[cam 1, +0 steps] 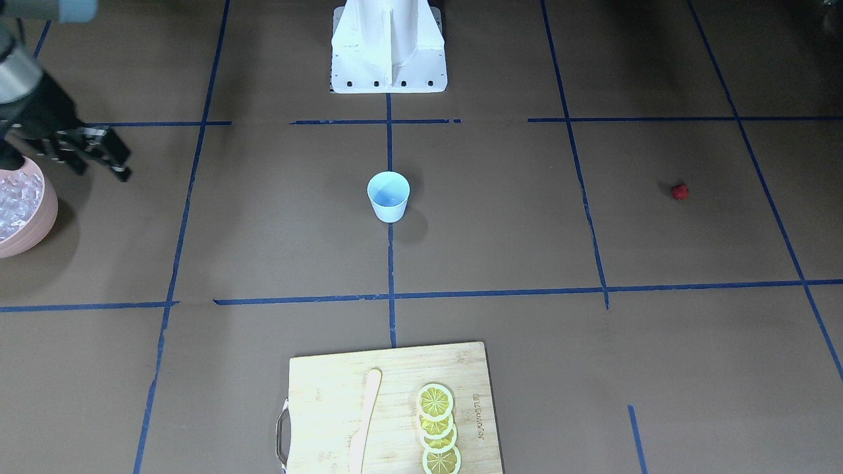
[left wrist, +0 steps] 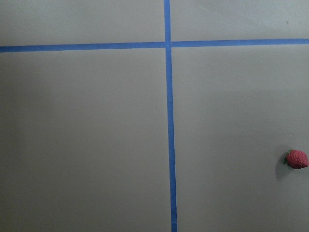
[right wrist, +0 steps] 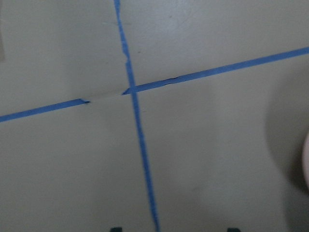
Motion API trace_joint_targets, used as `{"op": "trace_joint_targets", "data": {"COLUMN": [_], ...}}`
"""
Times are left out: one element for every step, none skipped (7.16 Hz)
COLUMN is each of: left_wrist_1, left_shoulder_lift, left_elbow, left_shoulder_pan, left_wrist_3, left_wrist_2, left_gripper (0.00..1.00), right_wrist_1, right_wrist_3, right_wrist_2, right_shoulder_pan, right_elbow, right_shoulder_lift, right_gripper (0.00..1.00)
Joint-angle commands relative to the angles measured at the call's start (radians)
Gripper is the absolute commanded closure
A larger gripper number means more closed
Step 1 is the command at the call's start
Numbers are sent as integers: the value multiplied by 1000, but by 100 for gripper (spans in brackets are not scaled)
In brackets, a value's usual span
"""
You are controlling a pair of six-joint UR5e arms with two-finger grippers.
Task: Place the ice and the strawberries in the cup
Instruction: 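Move the right gripper back over the pink ice bowl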
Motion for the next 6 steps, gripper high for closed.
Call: {"op": "trace_joint_targets", "data": {"left_wrist_1": [0, 0, 0, 0, 0, 1], "left_shoulder_lift": [0, 0, 0, 0, 0, 0], "left_elbow": [-4, -5, -5, -5, -5, -5], "left_shoulder_pan": [2, 2, 2, 2, 2, 2], "left_wrist_3": [-9, -10, -10, -11, -11, -11], "left_wrist_2": [0, 0, 0, 0, 0, 0], "left_gripper": [0, 0, 0, 0, 0, 0], "right_wrist_1": [3, 3, 5, 6, 27, 111], "right_wrist_3": [-437, -596, -698, -734, -775, -806], "right_wrist_2": [4, -3, -2, -2, -2, 1], "right_shoulder_pan": [155, 196, 235, 236, 236, 234], "right_elbow": [-75, -128, -186, -198, -198, -245], "right_shoulder_lift": [-93, -96, -99, -112, -136, -168], "right_gripper": [20, 10, 7, 5, 3, 3]}}
